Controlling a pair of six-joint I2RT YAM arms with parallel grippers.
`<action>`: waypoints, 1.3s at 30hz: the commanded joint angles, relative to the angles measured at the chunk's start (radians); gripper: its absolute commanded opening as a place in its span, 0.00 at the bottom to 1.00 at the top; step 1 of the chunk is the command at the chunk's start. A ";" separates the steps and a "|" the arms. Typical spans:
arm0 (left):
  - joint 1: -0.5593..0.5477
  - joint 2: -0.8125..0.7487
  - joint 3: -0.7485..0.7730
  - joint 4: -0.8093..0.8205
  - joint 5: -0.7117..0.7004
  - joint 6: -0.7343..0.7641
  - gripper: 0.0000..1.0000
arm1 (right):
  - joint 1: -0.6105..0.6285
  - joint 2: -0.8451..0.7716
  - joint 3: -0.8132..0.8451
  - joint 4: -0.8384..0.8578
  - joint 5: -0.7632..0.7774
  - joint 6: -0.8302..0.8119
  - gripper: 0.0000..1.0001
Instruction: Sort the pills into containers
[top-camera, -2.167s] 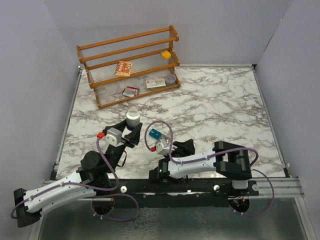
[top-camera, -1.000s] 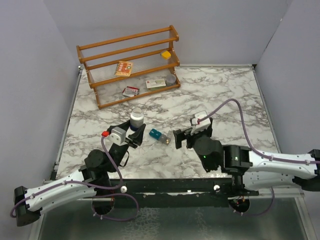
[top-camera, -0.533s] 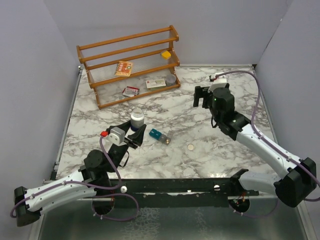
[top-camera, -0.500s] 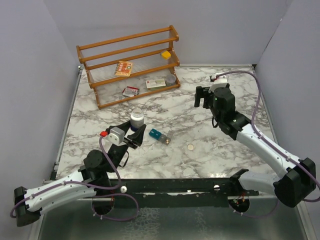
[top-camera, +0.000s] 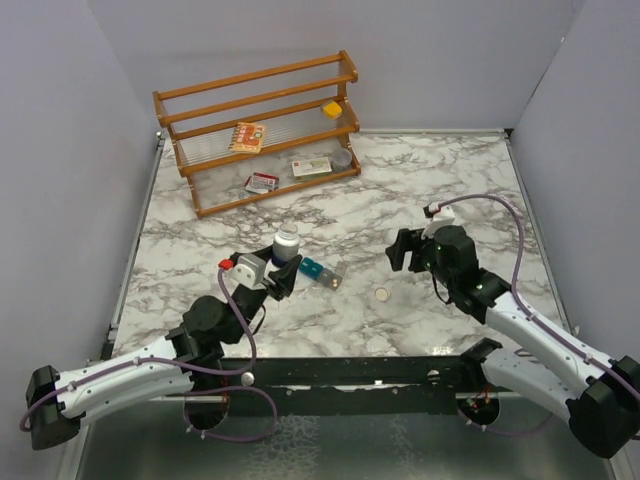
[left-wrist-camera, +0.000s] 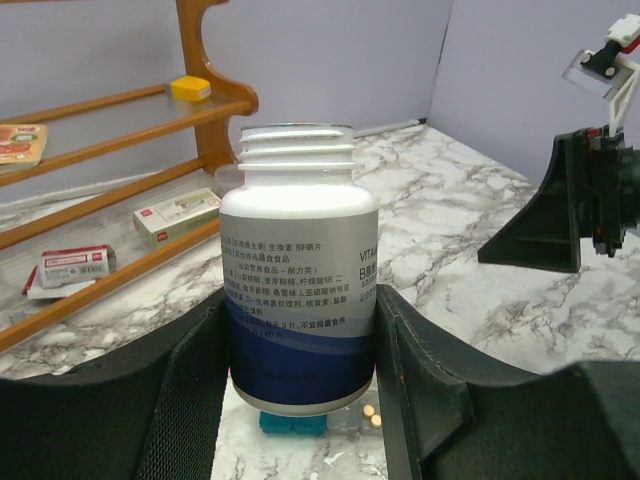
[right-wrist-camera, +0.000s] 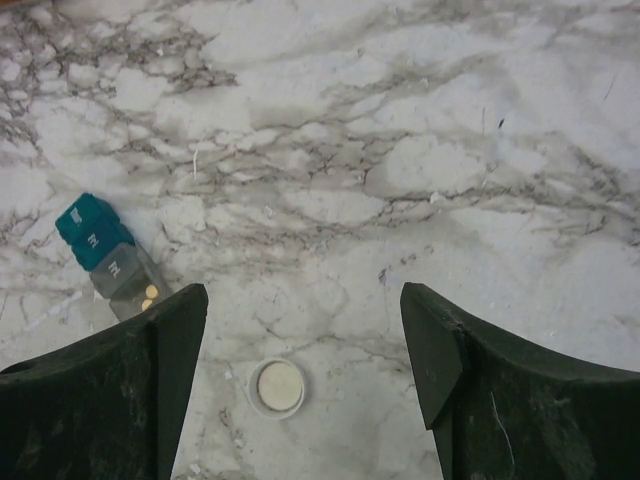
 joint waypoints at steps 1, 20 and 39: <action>-0.003 0.022 0.021 0.011 0.038 -0.036 0.00 | 0.002 -0.018 -0.099 -0.003 -0.118 0.141 0.79; -0.003 0.029 0.026 0.015 0.033 -0.011 0.00 | 0.296 -0.072 -0.374 0.269 0.239 0.333 0.89; -0.004 0.012 0.013 0.022 -0.001 0.011 0.00 | 0.384 0.191 -0.275 0.212 0.319 0.390 0.75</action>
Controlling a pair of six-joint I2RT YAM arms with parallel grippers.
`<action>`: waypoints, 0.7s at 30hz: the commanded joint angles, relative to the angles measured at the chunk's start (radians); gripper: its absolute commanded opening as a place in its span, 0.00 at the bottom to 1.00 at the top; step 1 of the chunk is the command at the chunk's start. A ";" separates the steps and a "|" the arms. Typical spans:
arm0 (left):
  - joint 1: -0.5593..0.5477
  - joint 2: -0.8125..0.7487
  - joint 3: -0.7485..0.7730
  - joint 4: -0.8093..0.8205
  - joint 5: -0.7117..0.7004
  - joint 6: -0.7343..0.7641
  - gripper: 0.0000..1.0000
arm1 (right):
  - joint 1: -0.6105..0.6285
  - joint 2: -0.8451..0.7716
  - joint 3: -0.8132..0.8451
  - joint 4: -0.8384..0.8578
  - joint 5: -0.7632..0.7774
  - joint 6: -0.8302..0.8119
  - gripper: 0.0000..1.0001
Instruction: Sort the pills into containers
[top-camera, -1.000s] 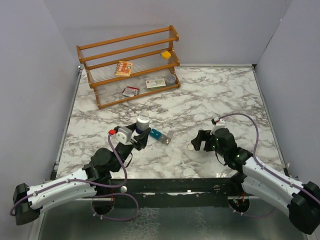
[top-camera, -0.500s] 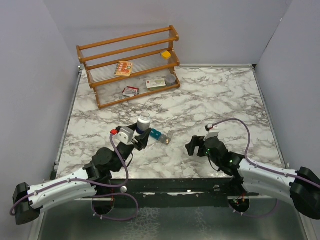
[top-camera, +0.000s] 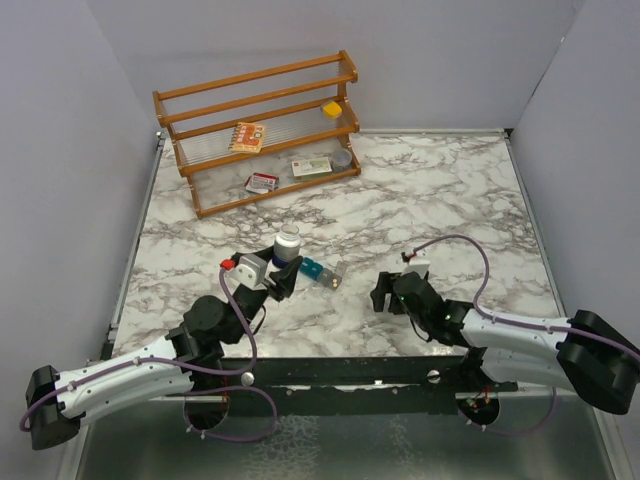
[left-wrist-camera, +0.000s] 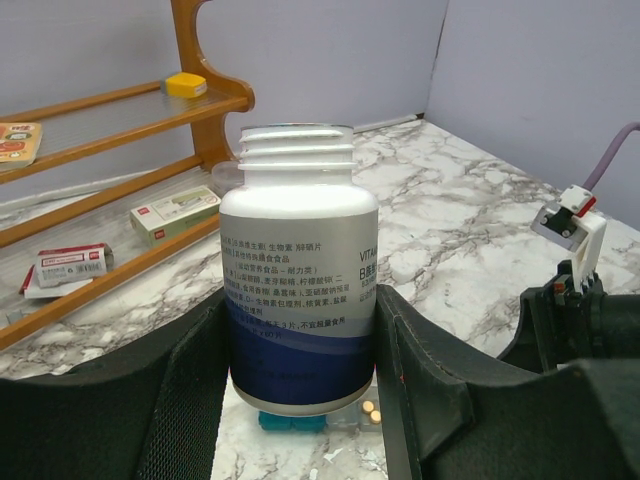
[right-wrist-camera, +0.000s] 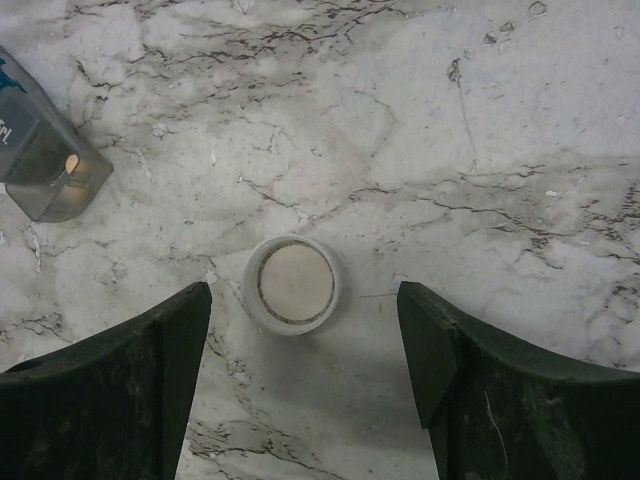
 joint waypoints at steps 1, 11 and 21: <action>-0.003 -0.013 0.013 0.034 -0.016 0.023 0.00 | 0.047 0.064 0.052 -0.004 0.077 0.010 0.75; -0.003 -0.025 0.013 0.041 -0.028 0.035 0.00 | 0.098 0.178 0.114 -0.095 0.137 0.102 0.69; -0.003 -0.028 0.013 0.043 -0.036 0.042 0.00 | 0.140 0.242 0.139 -0.215 0.162 0.222 0.61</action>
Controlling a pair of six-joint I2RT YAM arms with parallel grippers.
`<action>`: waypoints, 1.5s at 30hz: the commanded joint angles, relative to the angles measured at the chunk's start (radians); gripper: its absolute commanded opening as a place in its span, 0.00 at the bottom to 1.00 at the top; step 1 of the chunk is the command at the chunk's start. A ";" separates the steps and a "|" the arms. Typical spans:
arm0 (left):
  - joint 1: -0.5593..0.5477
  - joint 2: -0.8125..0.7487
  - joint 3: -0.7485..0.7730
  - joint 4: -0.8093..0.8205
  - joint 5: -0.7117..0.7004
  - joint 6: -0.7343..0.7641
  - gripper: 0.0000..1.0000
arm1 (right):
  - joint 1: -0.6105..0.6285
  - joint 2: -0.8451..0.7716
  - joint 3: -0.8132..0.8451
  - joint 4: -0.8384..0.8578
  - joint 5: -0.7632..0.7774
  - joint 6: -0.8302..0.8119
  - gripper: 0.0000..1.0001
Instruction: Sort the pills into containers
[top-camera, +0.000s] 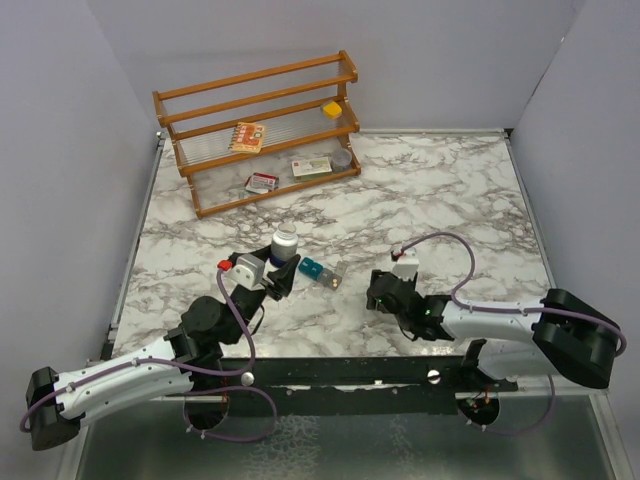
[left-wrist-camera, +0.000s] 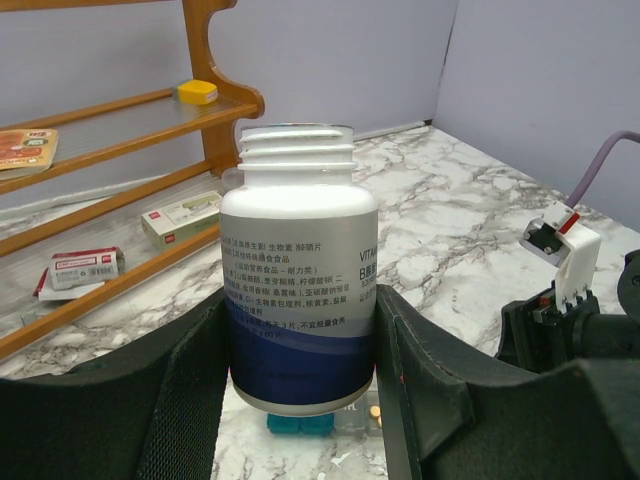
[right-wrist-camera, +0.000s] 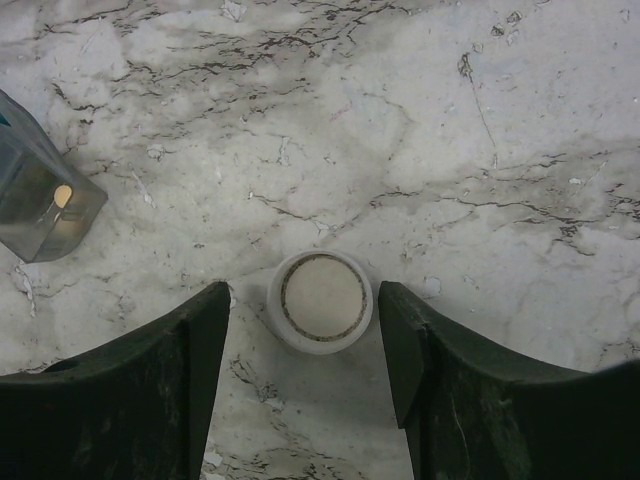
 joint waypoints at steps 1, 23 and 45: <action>-0.003 -0.012 0.013 0.042 -0.024 0.017 0.00 | 0.032 0.051 0.012 -0.148 0.014 0.091 0.61; -0.003 -0.025 0.016 0.051 -0.044 0.033 0.01 | 0.071 0.111 0.089 -0.297 0.028 0.209 0.32; -0.003 -0.017 -0.025 0.064 0.004 0.026 0.01 | 0.071 -0.199 0.115 0.171 -0.143 -0.153 0.46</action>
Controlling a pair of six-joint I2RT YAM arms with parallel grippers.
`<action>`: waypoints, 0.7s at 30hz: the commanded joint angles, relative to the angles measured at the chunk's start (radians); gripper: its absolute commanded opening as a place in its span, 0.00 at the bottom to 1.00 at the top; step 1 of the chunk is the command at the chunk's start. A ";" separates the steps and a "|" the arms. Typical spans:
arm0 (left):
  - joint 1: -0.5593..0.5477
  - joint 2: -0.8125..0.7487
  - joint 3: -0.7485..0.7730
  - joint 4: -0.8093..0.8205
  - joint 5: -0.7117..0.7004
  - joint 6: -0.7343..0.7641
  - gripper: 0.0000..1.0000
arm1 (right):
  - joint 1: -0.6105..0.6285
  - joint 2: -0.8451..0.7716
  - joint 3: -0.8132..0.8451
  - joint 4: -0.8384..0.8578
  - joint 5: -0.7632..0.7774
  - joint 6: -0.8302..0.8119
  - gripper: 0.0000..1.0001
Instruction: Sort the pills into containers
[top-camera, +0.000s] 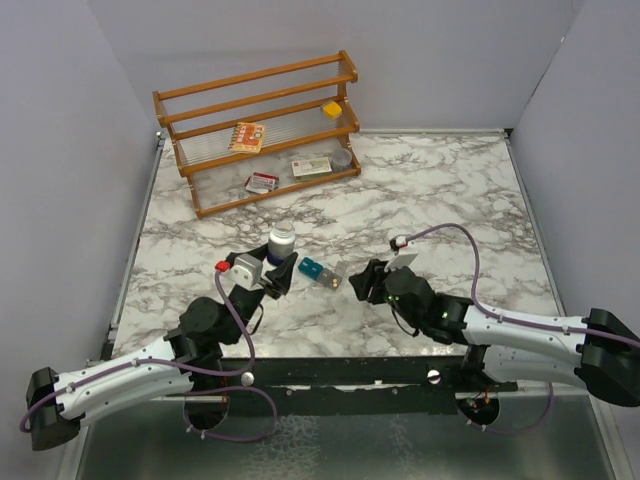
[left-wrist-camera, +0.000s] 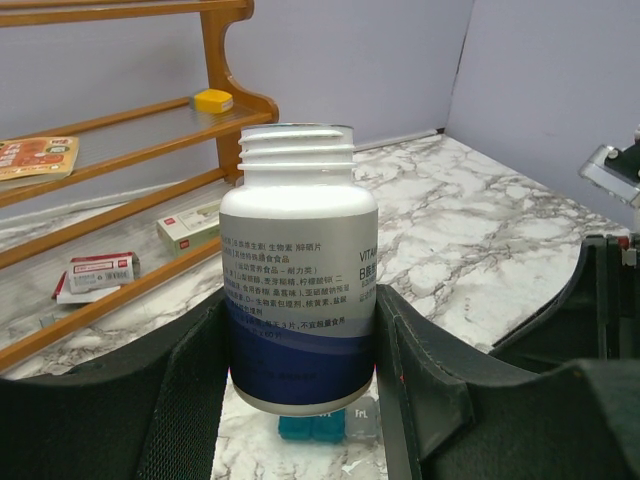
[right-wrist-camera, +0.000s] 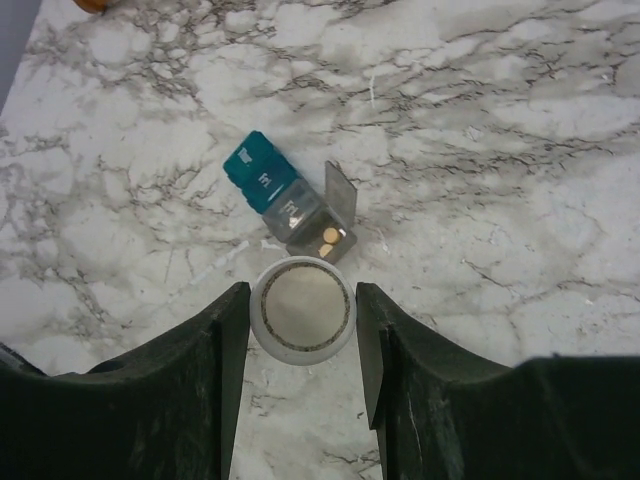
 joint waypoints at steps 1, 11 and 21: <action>-0.003 -0.014 -0.029 0.043 0.042 0.005 0.01 | 0.007 0.030 0.082 0.079 -0.078 -0.097 0.45; -0.003 -0.067 -0.063 0.042 0.083 -0.019 0.01 | -0.030 0.090 0.175 0.165 -0.158 -0.198 0.53; -0.003 -0.046 -0.056 0.038 0.077 -0.010 0.01 | -0.167 0.137 0.200 0.165 -0.321 -0.181 0.46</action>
